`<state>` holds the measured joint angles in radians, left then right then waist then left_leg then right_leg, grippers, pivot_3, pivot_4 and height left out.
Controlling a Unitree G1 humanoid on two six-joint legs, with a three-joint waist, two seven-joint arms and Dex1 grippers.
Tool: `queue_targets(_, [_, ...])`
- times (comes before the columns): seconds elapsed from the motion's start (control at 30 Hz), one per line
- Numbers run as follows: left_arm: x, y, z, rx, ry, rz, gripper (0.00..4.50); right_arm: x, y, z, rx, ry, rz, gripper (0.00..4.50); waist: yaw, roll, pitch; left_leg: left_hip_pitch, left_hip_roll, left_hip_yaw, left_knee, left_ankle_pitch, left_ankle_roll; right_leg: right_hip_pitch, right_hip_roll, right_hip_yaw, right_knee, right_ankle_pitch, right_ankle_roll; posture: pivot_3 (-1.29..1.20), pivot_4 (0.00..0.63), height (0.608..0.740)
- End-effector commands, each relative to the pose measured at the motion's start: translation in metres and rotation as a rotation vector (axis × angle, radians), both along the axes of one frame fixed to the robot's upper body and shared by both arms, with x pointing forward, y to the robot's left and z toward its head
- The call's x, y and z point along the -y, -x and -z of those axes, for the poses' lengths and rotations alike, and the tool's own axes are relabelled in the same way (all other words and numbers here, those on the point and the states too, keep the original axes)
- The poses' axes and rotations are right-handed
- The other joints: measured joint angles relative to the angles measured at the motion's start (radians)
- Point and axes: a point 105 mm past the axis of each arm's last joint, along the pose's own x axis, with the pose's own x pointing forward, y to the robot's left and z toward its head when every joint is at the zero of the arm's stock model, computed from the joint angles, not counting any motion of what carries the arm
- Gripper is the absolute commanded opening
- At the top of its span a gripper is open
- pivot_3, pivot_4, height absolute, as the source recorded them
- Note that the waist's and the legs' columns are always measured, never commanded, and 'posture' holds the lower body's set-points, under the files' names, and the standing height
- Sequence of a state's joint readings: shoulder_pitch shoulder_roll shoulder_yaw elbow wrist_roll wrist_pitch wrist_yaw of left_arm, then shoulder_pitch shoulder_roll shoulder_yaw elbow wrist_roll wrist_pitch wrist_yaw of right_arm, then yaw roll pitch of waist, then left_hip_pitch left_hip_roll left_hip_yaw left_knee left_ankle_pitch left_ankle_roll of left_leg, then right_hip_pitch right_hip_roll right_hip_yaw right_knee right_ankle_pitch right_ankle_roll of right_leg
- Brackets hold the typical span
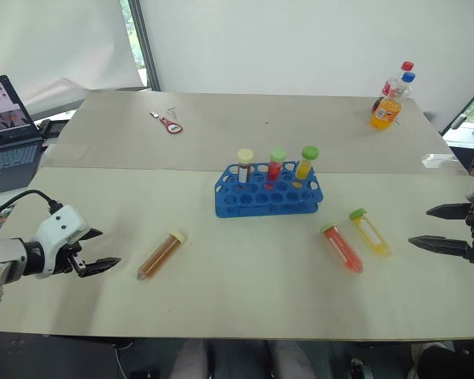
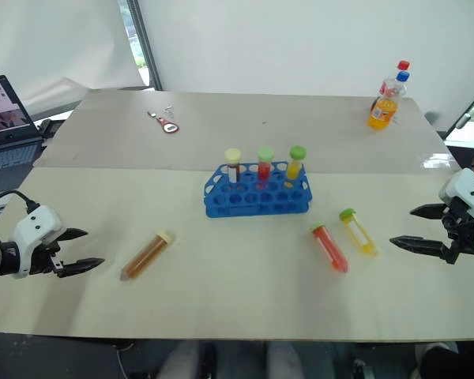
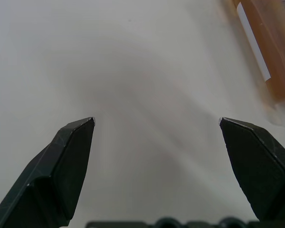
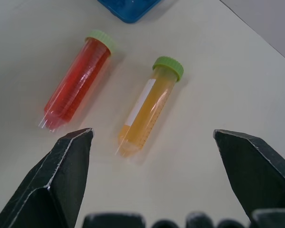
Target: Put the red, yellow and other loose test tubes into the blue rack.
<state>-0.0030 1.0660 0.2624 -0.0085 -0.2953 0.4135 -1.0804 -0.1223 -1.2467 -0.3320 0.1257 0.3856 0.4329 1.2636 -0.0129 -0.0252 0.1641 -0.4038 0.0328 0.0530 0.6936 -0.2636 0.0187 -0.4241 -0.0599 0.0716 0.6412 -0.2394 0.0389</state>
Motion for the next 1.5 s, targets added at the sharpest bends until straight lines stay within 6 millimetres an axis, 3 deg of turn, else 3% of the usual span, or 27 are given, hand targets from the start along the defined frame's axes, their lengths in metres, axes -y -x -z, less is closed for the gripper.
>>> queue_targets(0.03, [-0.001, -0.005, -0.017, 0.076, -0.007, 0.002, 4.46, -0.002, -0.001, -0.011, 0.051, 0.014, -0.013, 4.5, 0.0, 0.0, 0.0, 0.0, 0.0, 0.0, 0.0, 0.0, 0.0, 0.0, 0.0, 0.0, 0.0, 0.0, 0.0, 0.0, 0.15, 0.74])
queue_targets(0.37, [-0.009, -0.016, -0.031, 0.194, 0.017, -0.033, 4.46, -0.001, -0.015, -0.017, 0.14, -0.03, 0.056, 4.5, 0.0, 0.0, 0.0, 0.0, 0.0, 0.0, 0.0, 0.0, 0.0, 0.0, 0.0, 0.0, 0.0, 0.0, 0.0, 0.0, 0.15, 0.74])
queue_targets(0.47, [0.026, -0.015, -0.043, 0.191, 0.075, 0.106, 4.46, -0.005, -0.024, -0.022, 0.17, -0.047, 0.08, 4.5, -0.001, 0.0, 0.0, 0.0, 0.0, 0.0, 0.001, 0.0, 0.0, 0.0, 0.0, 0.0, 0.001, 0.0, 0.0, 0.0, 0.15, 0.74])
queue_targets(0.6, [0.095, -0.005, -0.059, 0.192, 0.147, 0.392, 4.46, -0.022, -0.035, -0.025, 0.124, -0.058, 0.093, 4.5, 0.005, 0.0, 0.0, -0.001, 0.0, 0.0, 0.001, 0.0, 0.0, 0.0, -0.001, 0.0, 0.001, 0.0, 0.0, 0.0, 0.15, 0.74])
queue_targets(0.73, [0.144, 0.009, -0.069, 0.175, 0.213, 0.608, 4.46, -0.026, -0.046, -0.008, -0.019, 0.005, 0.185, 4.5, 0.001, 0.0, 0.0, -0.001, -0.001, 0.0, 0.002, 0.0, 0.0, 0.0, 0.0, 0.001, 0.001, 0.0, 0.0, 0.0, 0.15, 0.74])
queue_targets(0.9, [0.186, 0.027, -0.076, 0.168, 0.278, 0.827, 4.46, -0.025, -0.061, 0.015, -0.182, 0.025, 0.304, 4.5, -0.005, 0.0, 0.0, -0.002, -0.001, 0.0, 0.001, 0.0, 0.0, -0.001, 0.001, 0.001, 0.001, 0.0, 0.0, 0.0, 0.15, 0.74])
queue_targets(1.1, [0.21, 0.037, -0.08, 0.187, 0.294, 0.97, 4.46, -0.03, -0.074, 0.033, -0.314, 0.043, 0.33, 4.5, -0.002, 0.0, 0.0, -0.002, -0.002, -0.001, 0.002, 0.0, 0.0, -0.001, 0.001, 0.001, 0.0, 0.0, 0.0, 0.0, 0.15, 0.74])
queue_targets(1.4, [0.221, 0.042, -0.076, 0.206, 0.291, 0.995, 4.46, -0.033, -0.096, 0.049, -0.38, 0.083, 0.321, 4.5, -0.002, 0.0, 0.0, -0.002, -0.002, -0.001, 0.002, 0.0, 0.0, -0.001, 0.001, 0.001, 0.0, 0.0, 0.0, 0.0, 0.15, 0.74])
queue_targets(1.5, [0.222, 0.043, -0.074, 0.212, 0.295, 0.989, 4.5, -0.037, -0.097, 0.053, -0.414, 0.067, 0.312, 3.62, -0.002, 0.0, 0.0, -0.002, -0.002, -0.001, 0.002, 0.0, 0.0, -0.001, 0.001, 0.001, 0.0, 0.0, 0.0, 0.0, 0.15, 0.74])
